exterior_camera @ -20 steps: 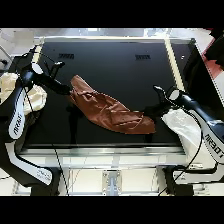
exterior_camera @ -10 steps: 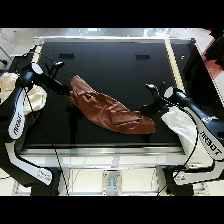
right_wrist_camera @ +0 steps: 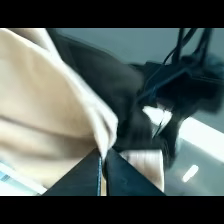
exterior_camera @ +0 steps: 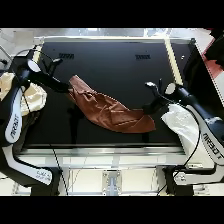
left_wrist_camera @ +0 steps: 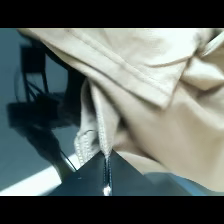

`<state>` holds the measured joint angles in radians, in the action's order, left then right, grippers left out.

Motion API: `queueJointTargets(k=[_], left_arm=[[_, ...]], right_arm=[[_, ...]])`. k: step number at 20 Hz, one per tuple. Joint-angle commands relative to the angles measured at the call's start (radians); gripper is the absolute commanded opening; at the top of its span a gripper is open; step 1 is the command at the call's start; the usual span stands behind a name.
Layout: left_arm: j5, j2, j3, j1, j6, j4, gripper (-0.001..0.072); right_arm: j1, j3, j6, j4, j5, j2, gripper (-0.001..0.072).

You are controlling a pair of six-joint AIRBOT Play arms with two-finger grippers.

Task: Fold the shirts.

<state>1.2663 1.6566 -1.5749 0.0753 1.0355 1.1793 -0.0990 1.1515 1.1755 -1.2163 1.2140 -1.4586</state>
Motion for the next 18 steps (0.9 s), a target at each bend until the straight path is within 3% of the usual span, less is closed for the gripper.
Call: queueJointTargets(k=[1,4,7,10,13,15,18], left_arm=[[-0.002,-0.153,-0.013,0.038,0.001,0.0,0.0013],[0.02,-0.386,-0.013,0.125,0.015,0.003,0.0013],[-0.006,-0.643,-0.013,0.214,0.039,0.002,0.0013],[-0.182,-0.867,-0.013,0.262,0.12,0.002,0.0013],[-0.328,-0.994,-0.014,0.263,0.196,-0.033,0.0012],[-0.292,-0.996,-0.013,0.263,0.196,-0.086,0.0012],[-0.037,-0.874,-0.011,0.261,0.242,-0.145,0.0012]], right_arm=[[0.006,0.158,0.002,-0.05,0.133,0.139,0.001],[0.012,0.335,0.056,-0.055,0.258,0.357,0.001],[0.011,0.484,0.14,-0.044,0.284,0.589,0.001],[0.011,0.628,0.164,-0.044,0.201,0.76,0.0008],[0.011,0.746,0.166,-0.047,0.128,0.803,0.0008],[0.011,0.752,0.166,-0.086,0.141,0.779,0.0007],[0.012,0.696,0.167,-0.164,0.245,0.664,0.0009]])
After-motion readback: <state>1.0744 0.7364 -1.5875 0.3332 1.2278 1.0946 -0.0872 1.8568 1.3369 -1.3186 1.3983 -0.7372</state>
